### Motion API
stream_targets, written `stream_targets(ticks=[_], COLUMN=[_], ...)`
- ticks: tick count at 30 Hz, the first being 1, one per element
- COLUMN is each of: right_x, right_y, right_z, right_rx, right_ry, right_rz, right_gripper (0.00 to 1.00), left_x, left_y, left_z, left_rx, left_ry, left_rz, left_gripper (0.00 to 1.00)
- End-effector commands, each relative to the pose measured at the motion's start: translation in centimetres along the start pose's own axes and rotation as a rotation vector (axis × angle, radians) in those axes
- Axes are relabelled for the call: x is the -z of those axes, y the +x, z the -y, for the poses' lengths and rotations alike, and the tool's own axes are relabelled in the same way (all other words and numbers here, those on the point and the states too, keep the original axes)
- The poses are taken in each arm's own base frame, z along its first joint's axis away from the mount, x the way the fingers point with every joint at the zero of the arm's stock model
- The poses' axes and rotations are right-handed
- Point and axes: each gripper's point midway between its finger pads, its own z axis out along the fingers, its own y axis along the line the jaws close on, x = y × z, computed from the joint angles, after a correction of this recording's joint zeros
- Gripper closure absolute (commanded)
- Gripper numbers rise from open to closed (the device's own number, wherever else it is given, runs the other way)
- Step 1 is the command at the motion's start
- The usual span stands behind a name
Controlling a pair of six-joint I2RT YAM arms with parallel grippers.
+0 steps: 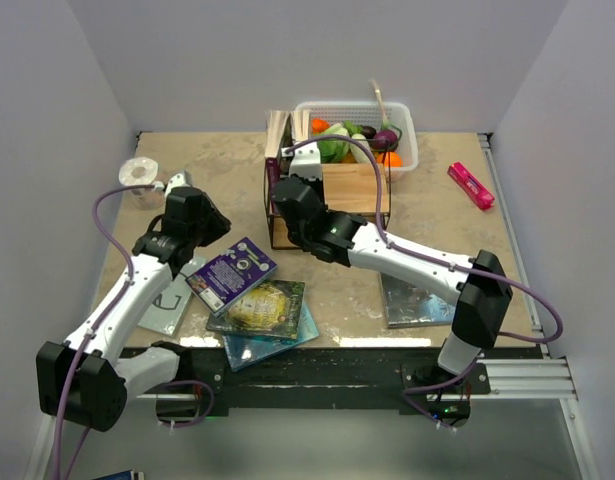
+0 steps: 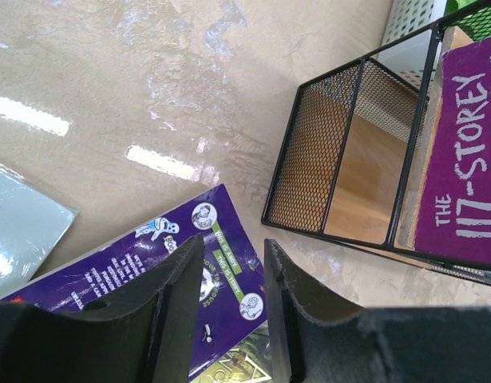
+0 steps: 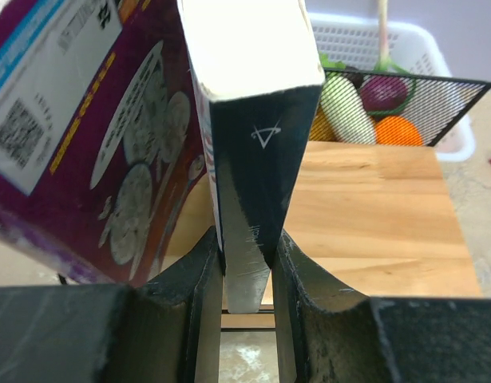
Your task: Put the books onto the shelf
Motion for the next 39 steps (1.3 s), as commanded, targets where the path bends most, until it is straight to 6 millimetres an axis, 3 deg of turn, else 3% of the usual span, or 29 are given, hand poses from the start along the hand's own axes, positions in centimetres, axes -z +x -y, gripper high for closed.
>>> stream_targets(ticks=[1,10,28,34,36,39], right_x=[0.0,-0.2,2.3,2.3,2.3,2.5], right_y=[-4.4,-3.1,-2.8,-2.6,-2.6,-2.3], right_z=[-0.8,-3.2,-0.6,-1.2,-1.3,-1.7], right_rx=[-0.221,-0.243,-0.235,-0.224,-0.218,-0.204], right_ry=[-0.029,-0.112,-0.133,-0.154,-0.162,-0.175], right_rz=[0.073,0.021,0.013,0.004,-0.001,-0.015], right_gripper=[1.0,1.0,1.0,1.0,0.95,0.77], left_x=[-0.4,-1.6,-2.7,-2.7,-2.6,-2.6], left_y=[-1.6,-0.8,-0.1,0.2,0.2,0.3], left_z=[0.9,0.7,0.7,0.6,0.6,0.6], left_rx=[-0.012,-0.016,-0.013,-0.01,-0.011,-0.011], left_ry=[0.034,0.033,0.04,0.041,0.042,0.04], left_rz=[0.048,0.014,-0.009,-0.02,-0.021,-0.023], left_gripper=[0.59,0.6,0.6,0.61,0.61,0.61])
